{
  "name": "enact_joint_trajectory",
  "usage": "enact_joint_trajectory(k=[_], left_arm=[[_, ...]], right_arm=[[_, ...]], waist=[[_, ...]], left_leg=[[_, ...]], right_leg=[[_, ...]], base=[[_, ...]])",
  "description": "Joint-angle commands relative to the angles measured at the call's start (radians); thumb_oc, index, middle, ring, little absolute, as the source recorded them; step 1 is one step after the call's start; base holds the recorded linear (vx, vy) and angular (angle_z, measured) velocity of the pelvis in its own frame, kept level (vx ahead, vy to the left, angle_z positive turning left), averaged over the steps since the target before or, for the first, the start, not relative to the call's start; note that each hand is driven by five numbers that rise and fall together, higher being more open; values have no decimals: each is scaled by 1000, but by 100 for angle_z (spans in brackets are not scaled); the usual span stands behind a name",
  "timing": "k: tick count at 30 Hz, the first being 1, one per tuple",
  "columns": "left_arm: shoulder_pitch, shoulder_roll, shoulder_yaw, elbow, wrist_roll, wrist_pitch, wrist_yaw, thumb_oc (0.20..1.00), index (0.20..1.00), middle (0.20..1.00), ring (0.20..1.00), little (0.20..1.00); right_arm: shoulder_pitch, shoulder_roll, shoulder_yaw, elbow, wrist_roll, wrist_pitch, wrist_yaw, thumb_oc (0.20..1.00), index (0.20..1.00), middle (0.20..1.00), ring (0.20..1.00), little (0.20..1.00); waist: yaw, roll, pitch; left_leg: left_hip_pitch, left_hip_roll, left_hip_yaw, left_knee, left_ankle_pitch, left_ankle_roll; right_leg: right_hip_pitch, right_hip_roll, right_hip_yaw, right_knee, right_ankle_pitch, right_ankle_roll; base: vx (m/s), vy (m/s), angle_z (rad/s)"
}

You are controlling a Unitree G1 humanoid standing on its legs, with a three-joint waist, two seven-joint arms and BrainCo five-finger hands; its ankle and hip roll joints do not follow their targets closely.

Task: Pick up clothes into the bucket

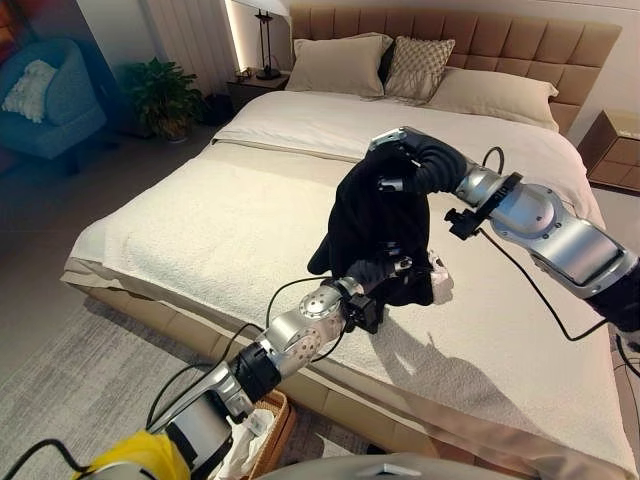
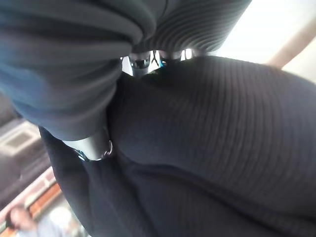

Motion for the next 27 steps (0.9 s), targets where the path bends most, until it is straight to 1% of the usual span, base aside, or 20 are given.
enact_joint_trajectory(k=[1, 2, 3, 5, 6, 7, 11, 13, 14, 15, 16, 18, 22, 24, 25, 26, 27], left_arm=[[7, -9, 49, 28, 51, -49, 23, 200, 200, 200, 200, 200], [8, -9, 47, 28, 51, -49, 23, 200, 200, 200, 200, 200], [59, 2, 87, 9, 57, -51, 24, 200, 200, 200, 200, 200], [99, 12, 116, -7, 65, -51, 25, 200, 200, 200, 200, 200], [138, 26, 143, -26, 75, -50, 22, 200, 200, 200, 200, 200], [138, 27, 142, -27, 75, -50, 22, 200, 200, 200, 200, 200], [190, 68, 183, -72, 138, -43, -2, 200, 200, 200, 200, 200], [205, 106, 185, -109, 157, -40, -44, 203, 203, 203, 203, 203], [205, 106, 185, -109, 157, -39, -44, 445, 445, 445, 445, 445], [205, 117, 180, -125, 156, -37, -63, 909, 909, 909, 909, 909], [204, 131, 174, -142, 150, -36, -83, 1000, 1000, 1000, 1000, 1000], [194, 170, 165, -192, 157, -39, -123, 1000, 1000, 1000, 1000, 1000], [203, 212, 178, -258, 179, -51, -144, 1000, 1000, 1000, 1000, 1000], [191, 238, 186, -277, 244, -55, -153, 1000, 1000, 1000, 1000, 1000], [166, 275, 204, -300, 347, -69, -148, 1000, 1000, 1000, 1000, 1000], [166, 275, 204, -301, 347, -68, -147, 1000, 1000, 1000, 1000, 1000], [153, 287, 216, -304, 389, -74, -145, 1000, 1000, 1000, 1000, 1000]], right_arm=[[30, 21, -176, -18, 46, -92, -77, 200, 200, 200, 200, 200], [35, 21, -179, -20, 46, -92, -76, 200, 200, 200, 200, 200], [110, 36, -254, -10, 51, -98, -90, 200, 200, 200, 200, 200], [164, 53, -310, -1, 45, -99, -105, 200, 200, 200, 200, 200], [211, 74, -363, 4, 34, -99, -119, 200, 200, 200, 200, 200], [213, 75, -364, 3, 33, -99, -119, 200, 200, 200, 200, 200], [262, 118, -441, 34, 7, -97, -149, 200, 200, 200, 200, 200], [253, 133, -462, 62, -39, -97, -169, 200, 200, 200, 200, 200], [252, 133, -461, 63, -39, -97, -169, 200, 200, 200, 200, 200], [246, 139, -466, 72, -51, -95, -173, 200, 200, 200, 200, 200], [236, 143, -466, 83, -69, -94, -176, 200, 200, 200, 200, 200], [225, 144, -468, 111, -89, -93, -178, 200, 200, 200, 200, 200], [220, 147, -468, 137, -110, -93, -173, 200, 200, 200, 200, 200], [227, 140, -470, 136, -105, -95, -161, 200, 200, 200, 200, 200], [234, 137, -474, 133, -80, -96, -135, 200, 200, 200, 200, 200], [234, 137, -475, 133, -80, -96, -135, 200, 200, 200, 200, 200], [235, 132, -472, 130, -68, -97, -119, 200, 200, 200, 200, 200]], waist=[[23, -77, -49], [24, -78, -49], [26, -77, -47], [30, -78, -47], [34, -78, -47], [34, -79, -48], [41, -77, -48], [46, -77, -48], [46, -77, -48], [46, -77, -48], [46, -77, -50], [49, -75, -50], [55, -79, -50], [56, -80, -49], [58, -81, -49], [58, -81, -49], [59, -81, -49]], left_leg=[[-26, -17, 5, 64, -67, 0], [-26, -17, 5, 64, -67, 0], [-25, -18, 1, 64, -68, 2], [-25, -18, -1, 64, -70, 2], [-25, -18, -4, 65, -71, 3], [-25, -18, -4, 65, -71, 3], [-27, -18, -8, 66, -73, 4], [-29, -18, -10, 68, -74, 5], [-29, -18, -10, 68, -74, 5], [-29, -18, -11, 69, -75, 5], [-29, -18, -11, 69, -75, 5], [-30, -19, -12, 70, -76, 5], [-28, -19, -15, 70, -77, 5], [-28, -19, -17, 71, -77, 5], [-27, -18, -19, 70, -77, 4], [-27, -18, -19, 70, -77, 4], [-27, -18, -20, 69, -76, 3]], right_leg=[[14, -49, -11, 81, -57, 54], [14, -49, -11, 81, -57, 54], [15, -49, -13, 82, -57, 54], [17, -49, -15, 81, -58, 54], [18, -48, -17, 80, -59, 54], [18, -48, -17, 80, -60, 54], [19, -48, -18, 78, -60, 54], [18, -47, -18, 77, -60, 53], [18, -47, -18, 77, -60, 53], [18, -47, -18, 77, -61, 53], [19, -46, -17, 76, -61, 53], [20, -46, -17, 76, -62, 53], [22, -45, -18, 75, -63, 52], [22, -45, -19, 76, -64, 51], [23, -45, -20, 76, -64, 51], [23, -45, -20, 76, -64, 51], [23, -45, -22, 76, -65, 51]], base=[[0, 0, 0], [0, 0, 0], [0, 0, 0], [10, -5, 5], [8, -4, 5], [0, 0, 0], [0, 0, 0], [0, 0, 0], [0, 0, 0], [0, 0, 0], [0, 0, 0], [0, 0, 0], [0, 0, 0], [0, 0, 0], [0, 0, 0], [0, 0, 0], [0, 0, 0]])
